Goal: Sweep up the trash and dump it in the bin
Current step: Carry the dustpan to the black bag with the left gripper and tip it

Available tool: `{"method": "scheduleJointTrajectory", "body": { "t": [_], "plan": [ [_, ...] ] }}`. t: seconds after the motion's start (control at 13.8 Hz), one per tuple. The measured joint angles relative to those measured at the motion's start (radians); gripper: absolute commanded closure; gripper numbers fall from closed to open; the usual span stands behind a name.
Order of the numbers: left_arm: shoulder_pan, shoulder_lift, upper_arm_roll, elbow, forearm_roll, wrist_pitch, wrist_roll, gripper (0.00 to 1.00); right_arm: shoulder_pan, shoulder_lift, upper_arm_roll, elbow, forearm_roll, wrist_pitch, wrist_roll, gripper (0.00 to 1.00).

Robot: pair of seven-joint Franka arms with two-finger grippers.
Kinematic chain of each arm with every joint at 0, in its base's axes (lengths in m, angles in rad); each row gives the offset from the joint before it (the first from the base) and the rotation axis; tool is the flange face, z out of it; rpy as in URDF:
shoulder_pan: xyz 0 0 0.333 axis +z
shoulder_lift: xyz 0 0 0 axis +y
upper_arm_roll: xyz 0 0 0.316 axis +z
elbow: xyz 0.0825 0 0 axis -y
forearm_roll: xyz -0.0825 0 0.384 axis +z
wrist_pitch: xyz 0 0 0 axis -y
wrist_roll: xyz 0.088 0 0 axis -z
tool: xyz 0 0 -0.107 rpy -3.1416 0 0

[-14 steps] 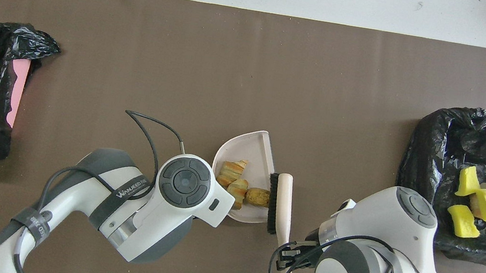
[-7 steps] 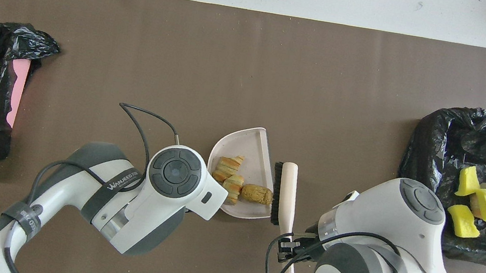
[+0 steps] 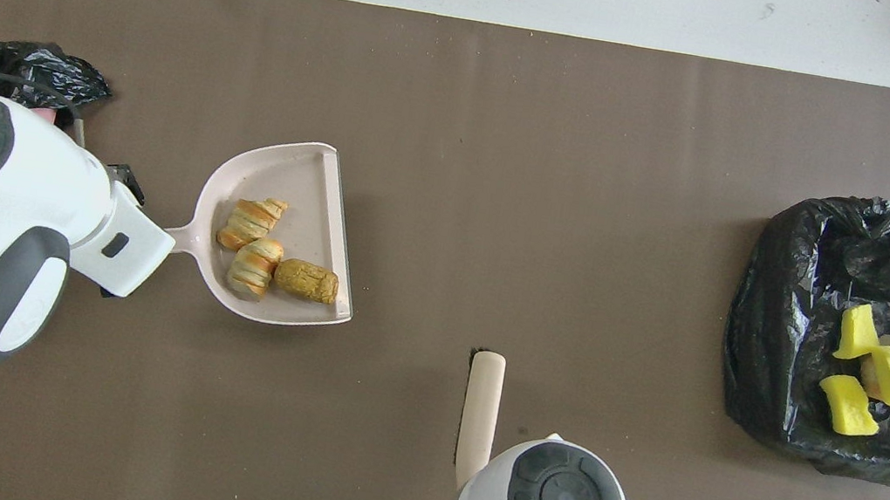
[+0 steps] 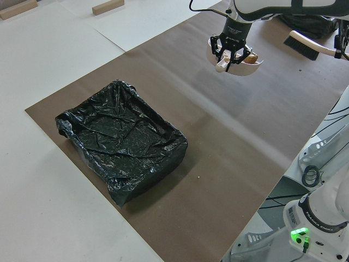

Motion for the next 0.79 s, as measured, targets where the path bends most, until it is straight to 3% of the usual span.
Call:
{"method": "scheduleJointTrajectory", "body": {
  "t": [0.36,0.58,0.79],
  "plan": [
    [0.34,-0.012,0.009,0.011,-0.016,0.006,0.274,1.0,0.094,0.074,0.0,-0.094,0.0,0.148,0.011,1.0],
    [0.504,-0.012,0.015,0.022,-0.02,0.044,0.314,1.0,0.126,0.085,-0.001,-0.131,0.0,0.211,0.024,1.0],
    [0.62,-0.008,0.034,0.042,-0.032,0.076,0.321,1.0,0.177,0.146,-0.001,-0.143,0.0,0.317,0.081,1.0]
  ]
}}
